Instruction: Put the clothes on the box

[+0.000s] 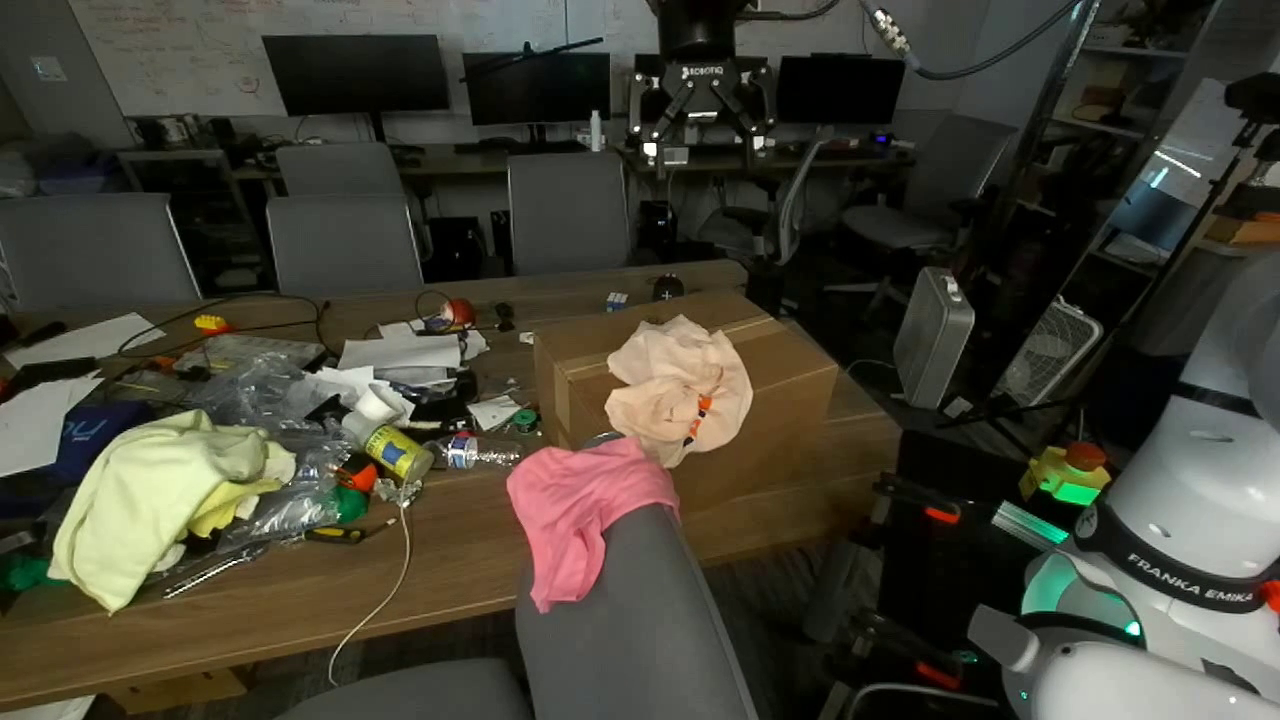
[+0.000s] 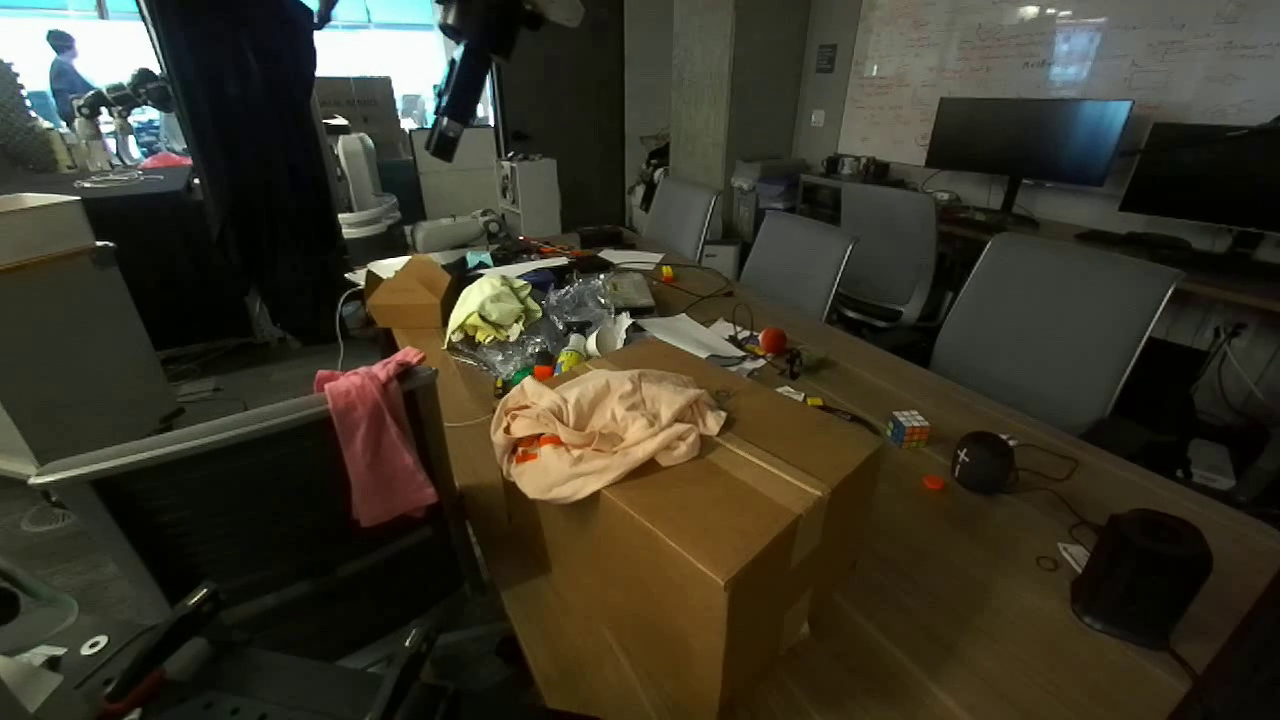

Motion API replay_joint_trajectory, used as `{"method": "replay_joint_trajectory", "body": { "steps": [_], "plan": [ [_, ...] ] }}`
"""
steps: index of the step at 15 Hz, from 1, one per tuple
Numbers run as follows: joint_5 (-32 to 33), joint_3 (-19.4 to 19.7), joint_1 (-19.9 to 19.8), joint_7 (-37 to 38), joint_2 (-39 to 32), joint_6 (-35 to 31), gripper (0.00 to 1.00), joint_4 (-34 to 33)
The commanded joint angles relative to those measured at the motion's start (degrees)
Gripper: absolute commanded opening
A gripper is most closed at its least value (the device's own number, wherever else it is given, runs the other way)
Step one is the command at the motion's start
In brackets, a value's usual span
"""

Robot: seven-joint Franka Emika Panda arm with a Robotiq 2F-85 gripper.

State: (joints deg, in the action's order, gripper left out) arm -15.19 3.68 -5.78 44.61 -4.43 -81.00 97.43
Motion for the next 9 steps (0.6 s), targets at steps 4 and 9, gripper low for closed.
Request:
{"method": "replay_joint_trajectory", "body": {
  "steps": [4,9],
  "plan": [
    [0.92,-6.63,8.69,-4.73,-0.17,5.17,1.0,-0.1],
    [3.4,-11.02,14.17,-10.6,-2.58,5.67,1.0,0.3]
  ]
}}
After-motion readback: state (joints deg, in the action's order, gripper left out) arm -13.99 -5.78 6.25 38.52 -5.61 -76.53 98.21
